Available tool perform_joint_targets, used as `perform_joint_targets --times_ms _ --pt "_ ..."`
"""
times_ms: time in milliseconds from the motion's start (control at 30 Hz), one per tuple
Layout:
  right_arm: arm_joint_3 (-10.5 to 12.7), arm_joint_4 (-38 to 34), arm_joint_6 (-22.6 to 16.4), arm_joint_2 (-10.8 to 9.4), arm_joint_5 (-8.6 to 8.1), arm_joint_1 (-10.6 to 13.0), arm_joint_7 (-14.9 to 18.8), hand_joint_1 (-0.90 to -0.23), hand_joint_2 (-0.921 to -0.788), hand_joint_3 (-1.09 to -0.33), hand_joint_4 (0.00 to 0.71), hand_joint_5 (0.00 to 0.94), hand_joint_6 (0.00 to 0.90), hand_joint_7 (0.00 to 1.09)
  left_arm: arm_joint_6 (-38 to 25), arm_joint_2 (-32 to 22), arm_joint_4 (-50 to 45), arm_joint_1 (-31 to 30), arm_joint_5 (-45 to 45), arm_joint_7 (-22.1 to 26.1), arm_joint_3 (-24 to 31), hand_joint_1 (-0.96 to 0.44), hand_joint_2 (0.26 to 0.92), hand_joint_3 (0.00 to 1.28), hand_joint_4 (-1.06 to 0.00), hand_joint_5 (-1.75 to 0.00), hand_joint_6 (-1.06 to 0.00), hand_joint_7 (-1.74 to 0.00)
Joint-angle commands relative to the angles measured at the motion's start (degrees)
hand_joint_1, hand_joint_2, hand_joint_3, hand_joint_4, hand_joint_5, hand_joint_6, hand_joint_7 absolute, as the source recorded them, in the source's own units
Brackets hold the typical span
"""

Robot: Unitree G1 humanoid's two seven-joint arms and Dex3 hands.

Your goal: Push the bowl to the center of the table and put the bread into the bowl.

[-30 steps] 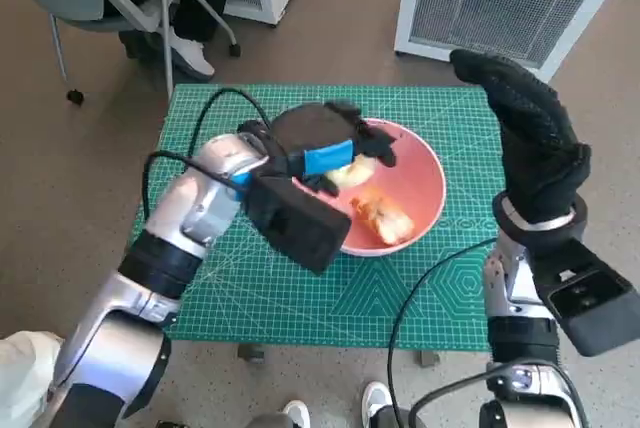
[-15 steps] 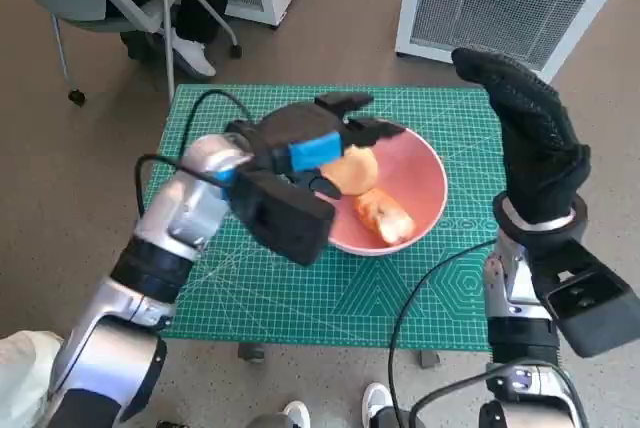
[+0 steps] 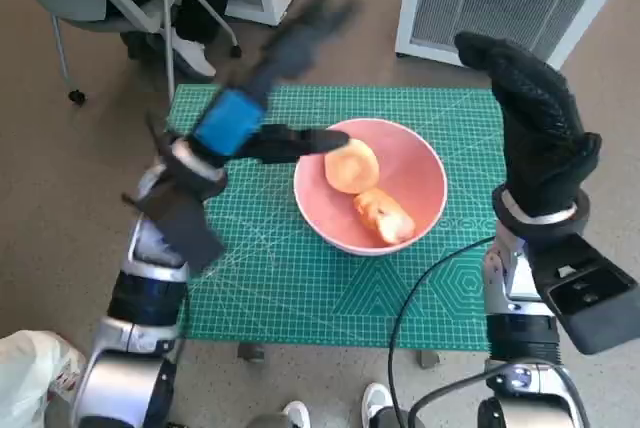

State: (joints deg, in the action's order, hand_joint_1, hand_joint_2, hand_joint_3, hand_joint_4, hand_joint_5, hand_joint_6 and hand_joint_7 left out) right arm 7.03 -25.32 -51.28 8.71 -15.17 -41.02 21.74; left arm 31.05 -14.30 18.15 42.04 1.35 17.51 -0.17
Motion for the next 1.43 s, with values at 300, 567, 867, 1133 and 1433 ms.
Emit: perform_joint_targets --times_ms 300,567,867,1133,1433 --pt "-0.06 -4.13 0.01 -0.18 0.51 -4.77 0.09 -0.536 -0.921 -0.758 0.14 0.27 -0.001 0.68 5.39 3.57 -1.99 -4.92 9.16 1.1 2.98 -0.58 0.921 0.31 -0.18 -0.03 -0.29 -0.06" --pt "-0.29 -4.23 -0.67 0.02 1.86 -5.42 -0.48 -0.527 -0.921 -0.767 0.187 0.192 -0.001 0.68 5.22 5.87 -2.83 -6.17 12.72 3.05 2.69 -0.57 0.921 0.31 -0.2 -0.03 -0.31 -0.06" --pt "-0.12 -3.9 -0.5 0.64 3.67 -5.6 -1.41 -0.534 -0.921 -0.776 0.195 0.163 -0.001 0.68 5.11 7.19 -2.64 -6.23 12.71 3.64 2.77 -0.58 0.921 0.31 -0.21 -0.02 -0.32 -0.05" --pt "-0.15 -3.03 -0.05 0.88 4.35 -5.49 -1.92 -0.537 -0.921 -0.782 0.2 0.152 -0.001 0.68 4.89 7.24 -2.59 -6.13 11.14 2.8 3.17 -0.58 0.921 0.31 -0.21 -0.02 -0.33 -0.05" --pt "-0.11 -3.06 0.22 1.04 3.89 -5.55 -1.56 -0.547 -0.921 -0.778 0.209 0.136 -0.001 0.69 4.28 7.25 -3.23 -5.83 11.19 2.77 3.25 -0.58 0.921 0.32 -0.21 -0.01 -0.33 -0.05"
